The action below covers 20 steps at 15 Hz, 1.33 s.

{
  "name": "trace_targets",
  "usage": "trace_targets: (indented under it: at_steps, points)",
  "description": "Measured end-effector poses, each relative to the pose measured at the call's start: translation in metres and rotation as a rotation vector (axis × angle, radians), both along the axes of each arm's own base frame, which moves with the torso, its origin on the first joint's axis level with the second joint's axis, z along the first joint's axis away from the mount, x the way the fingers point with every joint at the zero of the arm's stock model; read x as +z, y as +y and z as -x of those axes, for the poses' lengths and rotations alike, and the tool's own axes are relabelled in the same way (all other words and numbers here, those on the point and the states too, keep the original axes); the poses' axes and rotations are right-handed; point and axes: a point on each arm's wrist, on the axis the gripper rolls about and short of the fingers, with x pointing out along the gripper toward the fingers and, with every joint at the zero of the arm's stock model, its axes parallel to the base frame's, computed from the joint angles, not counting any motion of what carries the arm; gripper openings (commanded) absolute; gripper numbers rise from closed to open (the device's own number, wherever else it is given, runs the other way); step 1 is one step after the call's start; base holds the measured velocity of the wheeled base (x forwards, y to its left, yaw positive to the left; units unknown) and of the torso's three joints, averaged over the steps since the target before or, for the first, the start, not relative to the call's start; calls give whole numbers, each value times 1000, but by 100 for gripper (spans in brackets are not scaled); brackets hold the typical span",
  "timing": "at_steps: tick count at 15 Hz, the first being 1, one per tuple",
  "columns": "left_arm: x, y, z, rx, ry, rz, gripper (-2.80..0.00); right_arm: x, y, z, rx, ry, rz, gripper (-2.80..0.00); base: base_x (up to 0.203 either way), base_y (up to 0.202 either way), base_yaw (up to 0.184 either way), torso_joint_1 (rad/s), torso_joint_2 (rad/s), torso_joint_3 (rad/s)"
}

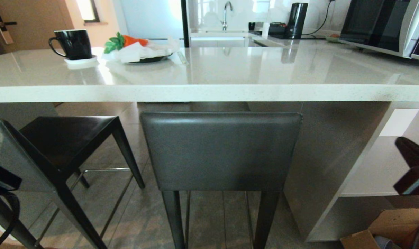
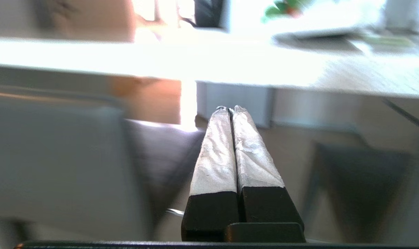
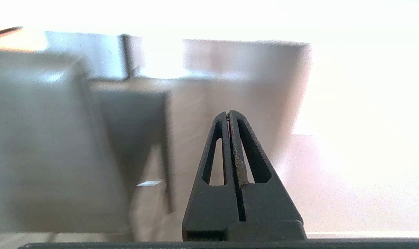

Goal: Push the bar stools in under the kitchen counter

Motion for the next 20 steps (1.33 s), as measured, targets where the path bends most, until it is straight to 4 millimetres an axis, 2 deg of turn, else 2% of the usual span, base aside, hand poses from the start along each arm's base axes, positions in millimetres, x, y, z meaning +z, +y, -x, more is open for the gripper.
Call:
trace_targets:
  at_steps: [3,7,8,10,12,14,18,20]
  points:
    - [4,8,46,40,-61,-68,-280,19,-25,50,-74,-95,20,-280,0,0,0,0,0,0]
    - [17,8,119,26,-114,-114,-280,53,-51,130,-144,-161,14,-280,0,0,0,0,0,0]
    - [18,8,138,24,-104,-116,-280,57,-54,145,-177,-154,20,-280,0,0,0,0,0,0]
    - [10,8,169,20,-28,-119,-280,58,-52,163,-278,-130,42,-280,0,0,0,0,0,0]
    - [-11,7,177,-21,82,-132,-280,58,-45,169,-276,-142,62,-280,0,0,0,0,0,0]
    - [-23,6,179,-70,95,-129,-280,56,-40,172,-203,-163,17,-280,0,0,0,0,0,0]
    - [-46,6,169,-95,155,-101,-280,60,-44,187,-56,-144,-84,-280,0,0,0,0,0,0]
    - [-60,6,161,-99,202,-95,-280,47,-44,196,-34,-114,-59,-280,0,0,0,0,0,0]
